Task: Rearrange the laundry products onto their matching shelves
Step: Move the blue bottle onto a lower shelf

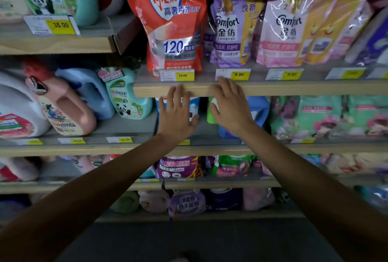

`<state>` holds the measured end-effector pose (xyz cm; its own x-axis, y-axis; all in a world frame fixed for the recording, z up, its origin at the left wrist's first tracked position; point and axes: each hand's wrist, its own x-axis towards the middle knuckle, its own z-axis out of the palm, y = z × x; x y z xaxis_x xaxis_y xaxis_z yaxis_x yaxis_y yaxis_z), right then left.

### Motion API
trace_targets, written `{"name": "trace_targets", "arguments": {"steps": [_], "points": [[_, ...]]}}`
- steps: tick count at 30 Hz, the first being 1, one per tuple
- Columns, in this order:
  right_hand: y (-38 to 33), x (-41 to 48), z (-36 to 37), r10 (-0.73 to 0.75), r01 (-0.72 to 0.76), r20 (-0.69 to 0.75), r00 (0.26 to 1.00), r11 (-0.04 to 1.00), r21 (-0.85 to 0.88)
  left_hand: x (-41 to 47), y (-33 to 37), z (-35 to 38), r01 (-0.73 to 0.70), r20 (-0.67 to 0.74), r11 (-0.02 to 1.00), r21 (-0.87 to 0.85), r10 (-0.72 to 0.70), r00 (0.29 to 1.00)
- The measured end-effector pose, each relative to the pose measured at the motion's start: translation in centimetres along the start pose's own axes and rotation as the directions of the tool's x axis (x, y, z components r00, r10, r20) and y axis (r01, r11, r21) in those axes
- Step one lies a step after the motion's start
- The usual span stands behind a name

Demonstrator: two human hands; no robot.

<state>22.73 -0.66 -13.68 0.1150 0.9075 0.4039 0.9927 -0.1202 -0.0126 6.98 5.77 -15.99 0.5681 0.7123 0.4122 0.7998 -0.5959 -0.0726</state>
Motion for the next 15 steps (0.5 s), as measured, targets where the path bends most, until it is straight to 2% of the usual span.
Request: {"name": "trace_targets", "arguments": {"steps": [3,6,11,15], "points": [[0.9,-2.9,1.1,0.044,-0.043,0.063,0.997,0.999,-0.027,-1.3,1.6,0.9,-0.093,0.028,0.995,0.04,0.091,0.995],[2.1,-5.5,1.8,0.096,-0.092,0.123,0.988,0.995,-0.043,-2.4,4.0,2.0,-0.208,0.147,0.978,-0.007,0.206,0.967],[5.5,-8.7,2.3,0.229,-0.213,0.205,0.952,0.972,-0.098,-2.5,8.1,3.5,-0.246,0.222,0.966,-0.08,0.258,0.94],[7.8,-10.4,3.2,0.304,-0.3,0.177,0.936,0.953,-0.051,-2.0,10.1,5.0,-0.257,0.28,0.963,-0.079,0.269,0.922]]}}
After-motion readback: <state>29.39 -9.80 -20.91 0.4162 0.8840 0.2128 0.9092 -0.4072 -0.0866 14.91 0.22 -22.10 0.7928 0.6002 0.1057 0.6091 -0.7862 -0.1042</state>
